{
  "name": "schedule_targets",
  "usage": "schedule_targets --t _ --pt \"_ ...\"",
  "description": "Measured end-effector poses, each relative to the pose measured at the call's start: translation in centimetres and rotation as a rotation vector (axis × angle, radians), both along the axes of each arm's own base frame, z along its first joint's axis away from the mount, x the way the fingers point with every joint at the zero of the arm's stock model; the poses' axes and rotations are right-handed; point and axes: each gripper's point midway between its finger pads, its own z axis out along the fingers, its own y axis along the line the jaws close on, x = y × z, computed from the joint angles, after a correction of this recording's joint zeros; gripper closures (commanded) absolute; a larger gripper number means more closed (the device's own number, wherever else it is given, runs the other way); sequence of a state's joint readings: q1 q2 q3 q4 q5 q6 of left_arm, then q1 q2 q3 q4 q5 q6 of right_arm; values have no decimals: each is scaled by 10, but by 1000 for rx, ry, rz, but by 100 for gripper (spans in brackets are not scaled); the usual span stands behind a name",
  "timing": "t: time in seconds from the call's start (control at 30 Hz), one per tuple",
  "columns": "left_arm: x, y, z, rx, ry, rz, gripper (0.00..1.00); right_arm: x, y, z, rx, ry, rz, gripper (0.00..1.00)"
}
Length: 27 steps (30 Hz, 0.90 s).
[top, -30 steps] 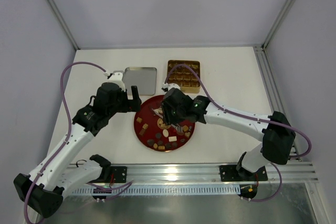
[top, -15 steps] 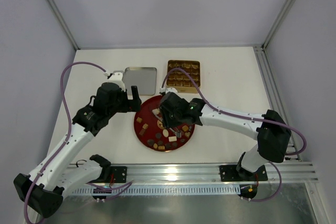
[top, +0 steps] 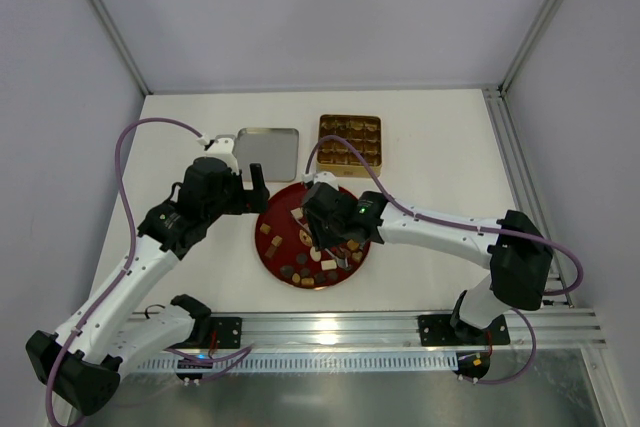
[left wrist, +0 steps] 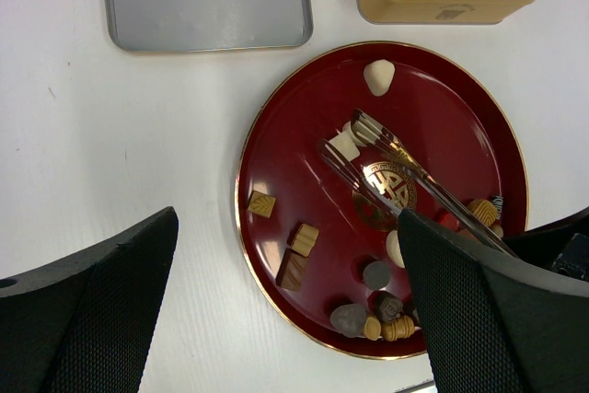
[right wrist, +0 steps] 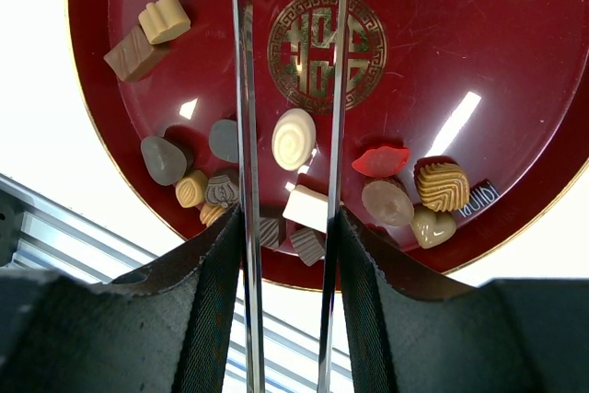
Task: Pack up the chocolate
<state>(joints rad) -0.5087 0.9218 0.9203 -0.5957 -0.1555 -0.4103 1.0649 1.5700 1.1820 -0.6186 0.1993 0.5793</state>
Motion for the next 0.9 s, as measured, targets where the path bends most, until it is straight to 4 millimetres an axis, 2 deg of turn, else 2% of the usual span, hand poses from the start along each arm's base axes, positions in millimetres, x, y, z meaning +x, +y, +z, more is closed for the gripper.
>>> schedule_targets --t 0.47,0.63,0.77,0.9 --pt "0 0 0 0 0 0 0 -1 4 -9 -13 22 9 57" --pt "0 0 0 0 0 0 0 -1 4 -9 -13 25 10 60" --pt "0 0 0 0 -1 0 0 -2 4 -10 -17 27 10 67" --pt "0 0 0 0 -1 0 0 0 5 -7 -17 21 8 68"
